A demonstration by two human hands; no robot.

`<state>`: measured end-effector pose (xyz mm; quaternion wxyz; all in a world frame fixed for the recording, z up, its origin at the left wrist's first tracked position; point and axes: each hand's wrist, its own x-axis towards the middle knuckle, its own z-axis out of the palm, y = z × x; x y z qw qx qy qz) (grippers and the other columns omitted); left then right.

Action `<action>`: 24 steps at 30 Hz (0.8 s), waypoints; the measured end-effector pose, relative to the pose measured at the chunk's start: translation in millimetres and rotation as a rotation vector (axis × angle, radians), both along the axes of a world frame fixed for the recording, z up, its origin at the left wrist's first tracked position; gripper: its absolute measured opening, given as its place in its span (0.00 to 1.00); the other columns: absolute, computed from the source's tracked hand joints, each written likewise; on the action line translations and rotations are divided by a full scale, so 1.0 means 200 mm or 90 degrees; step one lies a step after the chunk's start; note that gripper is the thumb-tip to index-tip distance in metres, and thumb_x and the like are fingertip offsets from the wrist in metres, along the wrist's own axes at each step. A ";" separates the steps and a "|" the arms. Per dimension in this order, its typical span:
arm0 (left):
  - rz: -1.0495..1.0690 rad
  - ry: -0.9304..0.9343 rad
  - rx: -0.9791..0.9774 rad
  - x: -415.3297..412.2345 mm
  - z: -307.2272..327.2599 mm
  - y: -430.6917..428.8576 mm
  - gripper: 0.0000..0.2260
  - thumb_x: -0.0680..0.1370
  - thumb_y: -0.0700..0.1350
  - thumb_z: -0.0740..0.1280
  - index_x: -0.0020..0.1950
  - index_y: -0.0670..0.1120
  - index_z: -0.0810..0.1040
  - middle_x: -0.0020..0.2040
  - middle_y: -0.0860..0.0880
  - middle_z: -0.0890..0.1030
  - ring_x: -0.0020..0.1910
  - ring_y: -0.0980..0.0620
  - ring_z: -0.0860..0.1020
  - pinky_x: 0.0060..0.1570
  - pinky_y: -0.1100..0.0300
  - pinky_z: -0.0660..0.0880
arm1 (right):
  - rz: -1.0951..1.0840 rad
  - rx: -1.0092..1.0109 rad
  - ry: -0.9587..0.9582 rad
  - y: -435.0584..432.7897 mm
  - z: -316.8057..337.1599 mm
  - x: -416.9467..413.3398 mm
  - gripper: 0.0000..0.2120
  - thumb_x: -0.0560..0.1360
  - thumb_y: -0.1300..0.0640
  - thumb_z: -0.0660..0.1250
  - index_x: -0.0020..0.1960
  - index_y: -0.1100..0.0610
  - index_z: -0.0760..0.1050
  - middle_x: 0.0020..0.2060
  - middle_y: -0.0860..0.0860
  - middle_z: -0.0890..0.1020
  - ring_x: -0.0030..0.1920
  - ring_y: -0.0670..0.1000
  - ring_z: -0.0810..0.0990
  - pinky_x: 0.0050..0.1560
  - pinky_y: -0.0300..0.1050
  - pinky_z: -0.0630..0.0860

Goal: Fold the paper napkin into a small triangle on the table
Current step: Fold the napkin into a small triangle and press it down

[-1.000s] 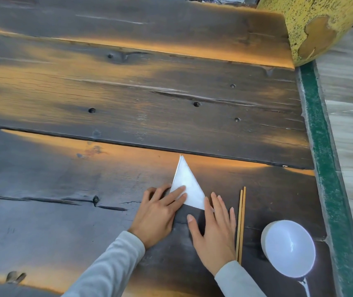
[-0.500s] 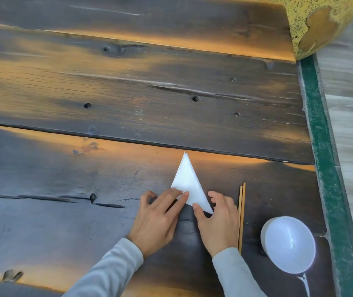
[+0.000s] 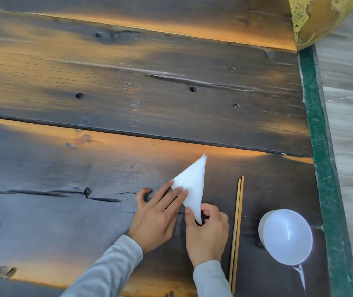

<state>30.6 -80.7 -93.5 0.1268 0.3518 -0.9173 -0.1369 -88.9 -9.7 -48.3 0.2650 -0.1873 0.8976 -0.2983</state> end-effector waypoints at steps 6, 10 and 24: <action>0.007 0.029 0.018 0.00 -0.02 -0.01 0.23 0.77 0.45 0.65 0.73 0.52 0.72 0.71 0.57 0.76 0.77 0.55 0.66 0.65 0.43 0.58 | -0.049 -0.032 -0.051 -0.02 0.04 -0.03 0.07 0.75 0.49 0.74 0.44 0.46 0.76 0.40 0.41 0.81 0.40 0.45 0.81 0.50 0.53 0.83; 0.016 0.044 0.024 -0.01 -0.02 -0.01 0.21 0.79 0.45 0.63 0.73 0.52 0.73 0.71 0.57 0.76 0.76 0.56 0.67 0.66 0.45 0.57 | -0.060 -0.049 -0.148 -0.05 0.05 -0.07 0.07 0.74 0.52 0.75 0.43 0.47 0.77 0.39 0.40 0.83 0.38 0.44 0.84 0.49 0.50 0.84; 0.032 0.100 0.004 0.01 0.03 -0.03 0.18 0.79 0.46 0.68 0.70 0.52 0.76 0.70 0.57 0.77 0.70 0.57 0.73 0.58 0.50 0.61 | 0.009 -0.111 -0.378 -0.07 0.14 -0.27 0.10 0.76 0.64 0.72 0.52 0.52 0.78 0.37 0.44 0.87 0.37 0.53 0.88 0.35 0.37 0.82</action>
